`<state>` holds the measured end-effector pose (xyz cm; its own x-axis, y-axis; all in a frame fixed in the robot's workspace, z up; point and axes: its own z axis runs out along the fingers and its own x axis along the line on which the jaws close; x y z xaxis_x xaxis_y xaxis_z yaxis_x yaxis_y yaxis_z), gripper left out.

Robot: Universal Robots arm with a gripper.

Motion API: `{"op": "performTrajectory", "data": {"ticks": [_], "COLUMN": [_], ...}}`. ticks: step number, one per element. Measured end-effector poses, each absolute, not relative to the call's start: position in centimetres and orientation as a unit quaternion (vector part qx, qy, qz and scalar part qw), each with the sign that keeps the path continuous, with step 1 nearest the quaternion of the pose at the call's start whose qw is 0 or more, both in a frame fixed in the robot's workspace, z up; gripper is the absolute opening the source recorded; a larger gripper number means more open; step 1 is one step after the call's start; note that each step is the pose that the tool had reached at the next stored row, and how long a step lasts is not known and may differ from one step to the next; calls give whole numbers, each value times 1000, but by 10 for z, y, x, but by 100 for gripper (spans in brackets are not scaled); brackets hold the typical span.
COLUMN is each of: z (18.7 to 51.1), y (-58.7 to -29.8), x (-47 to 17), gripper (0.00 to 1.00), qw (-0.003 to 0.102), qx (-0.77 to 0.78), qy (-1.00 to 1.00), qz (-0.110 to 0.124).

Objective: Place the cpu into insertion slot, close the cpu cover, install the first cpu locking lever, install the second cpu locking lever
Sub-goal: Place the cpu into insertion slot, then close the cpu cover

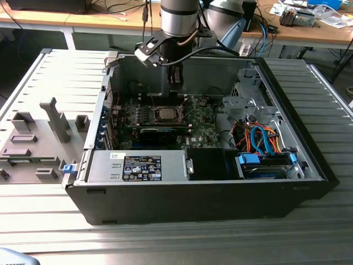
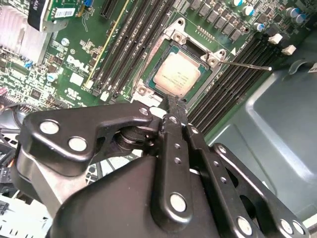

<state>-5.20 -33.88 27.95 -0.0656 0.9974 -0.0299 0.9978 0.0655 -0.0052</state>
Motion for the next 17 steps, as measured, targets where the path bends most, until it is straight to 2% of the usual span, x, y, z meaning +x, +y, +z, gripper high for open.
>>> {"op": "performTrajectory", "data": {"ticks": [17], "z": [280], "y": [-339], "x": [-48], "gripper": [11], "qw": [10], "qx": [683], "qy": [730], "qz": [-13]}}
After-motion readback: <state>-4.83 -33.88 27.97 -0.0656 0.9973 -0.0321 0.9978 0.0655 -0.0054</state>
